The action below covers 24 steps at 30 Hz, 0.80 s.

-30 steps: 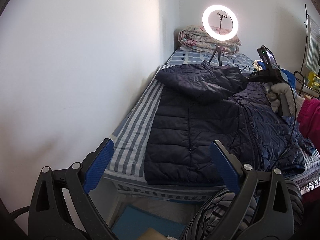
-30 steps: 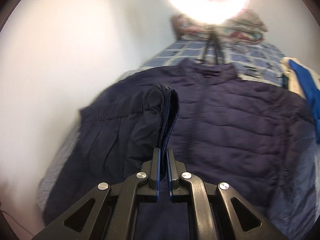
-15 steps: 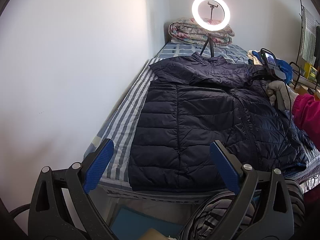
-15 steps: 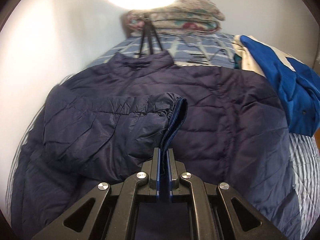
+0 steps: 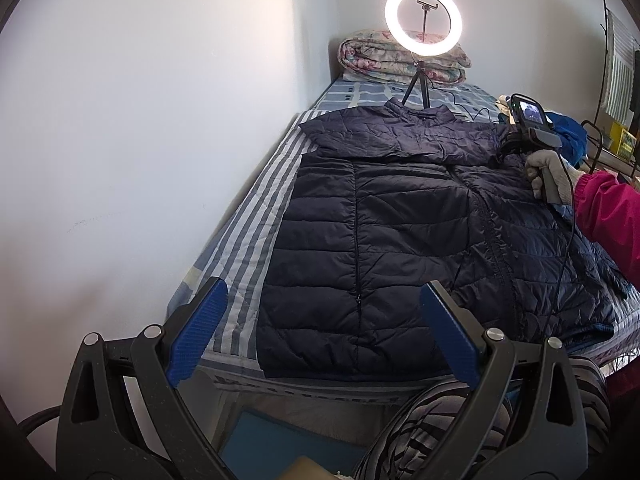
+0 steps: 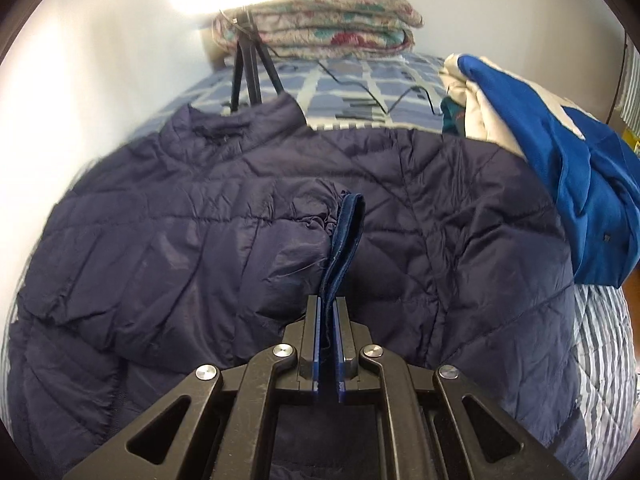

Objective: Fold large clothes

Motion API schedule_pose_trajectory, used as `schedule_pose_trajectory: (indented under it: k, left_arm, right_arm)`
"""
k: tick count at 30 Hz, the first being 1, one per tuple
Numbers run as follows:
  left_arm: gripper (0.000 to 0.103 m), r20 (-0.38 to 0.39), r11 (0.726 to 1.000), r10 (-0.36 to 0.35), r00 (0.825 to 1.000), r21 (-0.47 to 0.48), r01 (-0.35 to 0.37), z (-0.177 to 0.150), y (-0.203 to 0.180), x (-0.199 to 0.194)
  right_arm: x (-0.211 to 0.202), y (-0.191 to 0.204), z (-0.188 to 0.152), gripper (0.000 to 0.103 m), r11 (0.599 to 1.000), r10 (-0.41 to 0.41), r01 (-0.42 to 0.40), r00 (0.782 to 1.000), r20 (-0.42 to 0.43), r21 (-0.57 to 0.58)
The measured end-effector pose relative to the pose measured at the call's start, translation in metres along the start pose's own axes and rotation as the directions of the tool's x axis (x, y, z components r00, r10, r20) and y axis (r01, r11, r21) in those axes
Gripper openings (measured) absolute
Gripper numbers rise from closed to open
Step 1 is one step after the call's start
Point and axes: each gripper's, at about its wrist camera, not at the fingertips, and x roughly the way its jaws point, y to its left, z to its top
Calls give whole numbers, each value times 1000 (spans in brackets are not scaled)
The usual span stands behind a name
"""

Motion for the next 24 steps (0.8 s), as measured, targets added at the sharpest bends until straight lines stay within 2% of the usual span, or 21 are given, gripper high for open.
schedule_pose_trajectory:
  k: [4,5,6,7,9,14,18,21,24]
  left_arm:
    - [98,9,1000,7,1000,-6,-7,2,3,-4]
    - [98,12,1000,5,1000,-7,-5,2,4,-6]
    - [98,20,1000,5,1000,-6,-5,3,5,-9]
    - [98,27,1000,7,1000,-5,-7,4,5,-11]
    - [98,50,1000,9,999,-3,-8,7,7,-20]
    - [98,123,1000,-8,992,-7,9,20,8,-44]
    - [98,180,999,-48,983,-9,50,32,0,-63]
    - [98,209,996,-86,974,18,84,38,-11,-73]
    - [98,224,993,-109,969,59,98,43,-26,-81]
  right_arm:
    - [2,2,-4,7,1000,-7,7,1000,-23,-11]
    - [0,3,-4,11,1000,-12,11,1000,-23,-13]
    - [-3,2,-3,25,1000,-13,13,1000,-19,-11]
    - [-7,2,-3,33,1000,-17,17,1000,-12,-7]
    - [-21,0,-3,34,1000,-5,5,1000,9,4]
    - [-81,-3,-7,34,999,35,-34,997,76,-6]
    - [-138,-5,-18,45,998,57,-54,988,141,-28]
    - [-183,-3,-31,48,996,63,-52,981,181,-65]
    - [-226,-7,-48,60,996,72,-57,974,216,-74]
